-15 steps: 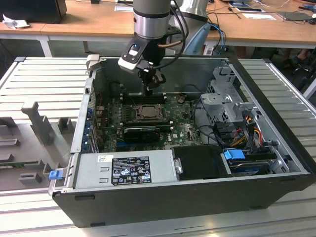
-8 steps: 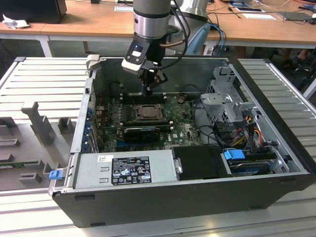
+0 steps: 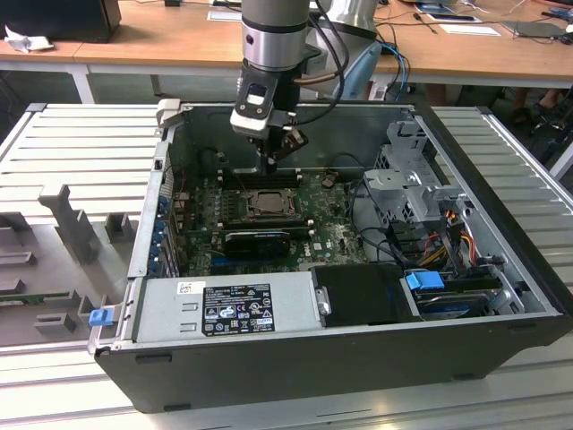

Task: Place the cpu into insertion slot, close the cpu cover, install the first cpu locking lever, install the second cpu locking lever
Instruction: 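Install the first cpu locking lever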

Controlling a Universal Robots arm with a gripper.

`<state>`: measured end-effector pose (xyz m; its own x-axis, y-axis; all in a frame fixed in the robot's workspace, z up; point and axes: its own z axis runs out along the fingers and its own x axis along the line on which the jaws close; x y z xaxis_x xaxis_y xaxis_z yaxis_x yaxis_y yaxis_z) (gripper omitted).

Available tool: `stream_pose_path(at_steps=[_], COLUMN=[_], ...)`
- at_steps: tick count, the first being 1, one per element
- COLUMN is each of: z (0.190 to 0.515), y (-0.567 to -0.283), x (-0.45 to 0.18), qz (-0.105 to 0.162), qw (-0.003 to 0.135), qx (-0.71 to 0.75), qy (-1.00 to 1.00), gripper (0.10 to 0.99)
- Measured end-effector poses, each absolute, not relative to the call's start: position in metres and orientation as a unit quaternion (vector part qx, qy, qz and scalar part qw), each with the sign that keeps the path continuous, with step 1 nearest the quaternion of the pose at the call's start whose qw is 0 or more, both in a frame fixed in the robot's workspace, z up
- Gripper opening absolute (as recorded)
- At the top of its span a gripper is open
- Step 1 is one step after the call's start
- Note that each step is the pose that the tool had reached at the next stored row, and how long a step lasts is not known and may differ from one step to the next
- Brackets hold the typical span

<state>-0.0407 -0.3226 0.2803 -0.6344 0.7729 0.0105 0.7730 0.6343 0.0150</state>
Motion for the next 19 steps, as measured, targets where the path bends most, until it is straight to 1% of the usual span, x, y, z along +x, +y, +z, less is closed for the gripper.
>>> stream_pose_path(at_steps=[19], z=[0.2803], y=[-0.3225], x=[-0.0407], qz=[-0.009], qw=[0.003], qx=[-0.311], qy=[-0.95], gripper=[0.106])
